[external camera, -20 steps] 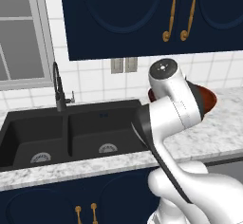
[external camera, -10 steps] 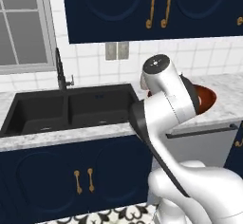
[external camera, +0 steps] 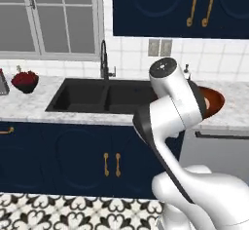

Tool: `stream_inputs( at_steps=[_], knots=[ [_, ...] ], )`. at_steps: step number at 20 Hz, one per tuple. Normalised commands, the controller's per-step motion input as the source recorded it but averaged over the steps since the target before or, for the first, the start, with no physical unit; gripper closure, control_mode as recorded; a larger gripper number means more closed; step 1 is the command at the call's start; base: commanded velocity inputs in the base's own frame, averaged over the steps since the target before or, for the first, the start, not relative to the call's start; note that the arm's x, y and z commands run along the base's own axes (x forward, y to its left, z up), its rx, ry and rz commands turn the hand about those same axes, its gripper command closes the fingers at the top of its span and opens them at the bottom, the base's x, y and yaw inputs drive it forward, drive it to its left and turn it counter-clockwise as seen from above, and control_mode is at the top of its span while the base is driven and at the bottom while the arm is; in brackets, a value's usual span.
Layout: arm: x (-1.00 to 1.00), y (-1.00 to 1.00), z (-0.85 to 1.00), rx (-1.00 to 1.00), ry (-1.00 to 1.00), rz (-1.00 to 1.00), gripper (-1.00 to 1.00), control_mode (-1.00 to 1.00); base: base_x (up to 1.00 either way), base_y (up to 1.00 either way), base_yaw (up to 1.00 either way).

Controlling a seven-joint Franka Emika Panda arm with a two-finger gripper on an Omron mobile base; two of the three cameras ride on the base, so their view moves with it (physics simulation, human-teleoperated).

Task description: Pick the squash from the sink and place it in the bowl. Then pick the bowl and place it in the microwave. Then close the microwave door and press the start button.

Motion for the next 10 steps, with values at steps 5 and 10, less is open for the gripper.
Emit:
stream_inputs(
  at_steps=[5,10],
  knots=[
    [0.0,0.0,0.0,0.0,0.0,0.0,1.0,1.0,-0.07,0.0,0.84],
    [0.0,0.0,0.0,0.0,0.0,0.0,1.0,1.0,0.0,0.0,0.8]
  ],
)
